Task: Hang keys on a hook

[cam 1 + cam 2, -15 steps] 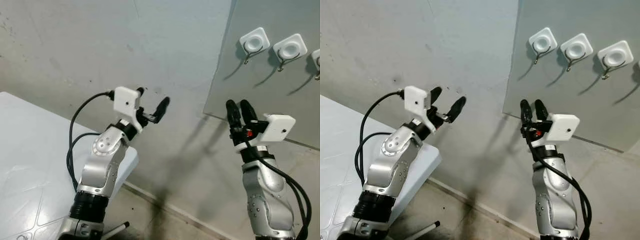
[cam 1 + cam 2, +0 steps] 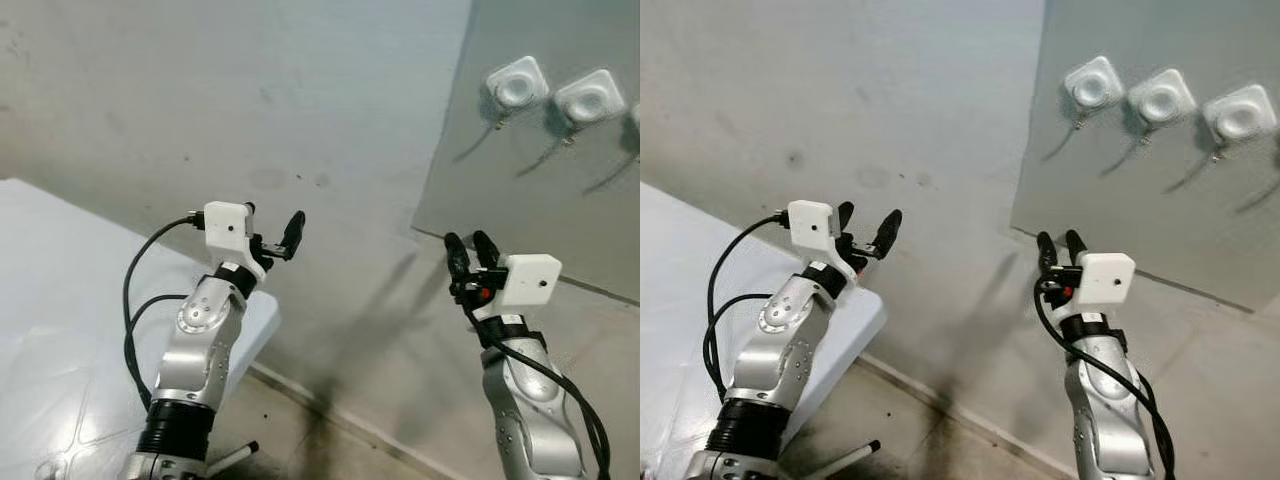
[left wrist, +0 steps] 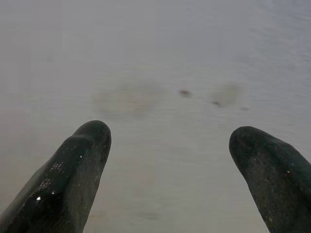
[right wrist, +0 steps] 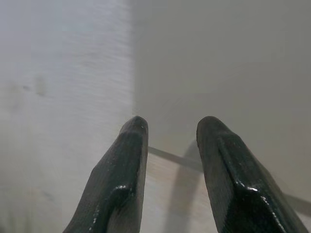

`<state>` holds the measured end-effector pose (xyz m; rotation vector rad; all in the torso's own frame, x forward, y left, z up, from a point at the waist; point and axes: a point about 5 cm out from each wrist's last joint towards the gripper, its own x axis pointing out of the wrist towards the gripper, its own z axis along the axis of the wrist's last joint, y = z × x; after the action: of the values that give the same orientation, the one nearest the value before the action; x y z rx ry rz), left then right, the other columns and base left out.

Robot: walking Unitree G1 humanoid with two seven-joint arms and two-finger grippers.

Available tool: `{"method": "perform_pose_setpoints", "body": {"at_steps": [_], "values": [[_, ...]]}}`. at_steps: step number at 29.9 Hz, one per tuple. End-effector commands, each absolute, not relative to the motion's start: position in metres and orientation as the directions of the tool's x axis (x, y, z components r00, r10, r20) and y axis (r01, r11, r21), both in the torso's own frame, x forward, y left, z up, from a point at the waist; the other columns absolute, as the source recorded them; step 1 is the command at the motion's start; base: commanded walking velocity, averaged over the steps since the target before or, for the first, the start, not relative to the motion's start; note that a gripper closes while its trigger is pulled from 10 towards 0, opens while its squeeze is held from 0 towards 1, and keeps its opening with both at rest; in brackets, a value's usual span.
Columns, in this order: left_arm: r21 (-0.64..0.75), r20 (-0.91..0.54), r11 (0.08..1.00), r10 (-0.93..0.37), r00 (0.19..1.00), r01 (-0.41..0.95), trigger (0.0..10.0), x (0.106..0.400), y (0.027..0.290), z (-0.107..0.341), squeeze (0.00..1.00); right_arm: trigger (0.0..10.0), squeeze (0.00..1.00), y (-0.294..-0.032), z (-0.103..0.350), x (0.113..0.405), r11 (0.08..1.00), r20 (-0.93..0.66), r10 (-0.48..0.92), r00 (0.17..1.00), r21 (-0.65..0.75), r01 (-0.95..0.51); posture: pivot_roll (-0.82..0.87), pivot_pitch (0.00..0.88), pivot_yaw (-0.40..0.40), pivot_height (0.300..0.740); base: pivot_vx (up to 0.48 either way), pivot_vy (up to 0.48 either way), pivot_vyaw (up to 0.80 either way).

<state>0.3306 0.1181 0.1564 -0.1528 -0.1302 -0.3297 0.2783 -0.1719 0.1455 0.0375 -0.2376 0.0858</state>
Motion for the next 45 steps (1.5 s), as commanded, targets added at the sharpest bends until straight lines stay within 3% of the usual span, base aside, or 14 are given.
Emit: {"method": "perform_pose_setpoints", "body": {"at_steps": [1, 45], "values": [[-0.122, 0.153, 0.945, -0.286, 0.946, 0.305, 10.0, 0.332, 0.126, 0.156, 0.00, 10.0, 0.00, -0.168, 0.147, 0.280, 0.994, 0.241, 0.102, 0.965, 0.022, -0.111, 0.01, 0.000, -0.014, 0.740, 0.000, 0.000, 0.80], [-0.089, 0.163, 0.964, -0.234, 0.958, 0.250, 10.0, 0.343, 0.145, 0.159, 0.00, 10.0, 0.00, -0.177, 0.146, 0.284, 0.991, 0.223, 0.130, 0.966, -0.009, -0.131, 0.01, 0.000, -0.038, 0.740, 0.000, 0.000, 0.80]]}}
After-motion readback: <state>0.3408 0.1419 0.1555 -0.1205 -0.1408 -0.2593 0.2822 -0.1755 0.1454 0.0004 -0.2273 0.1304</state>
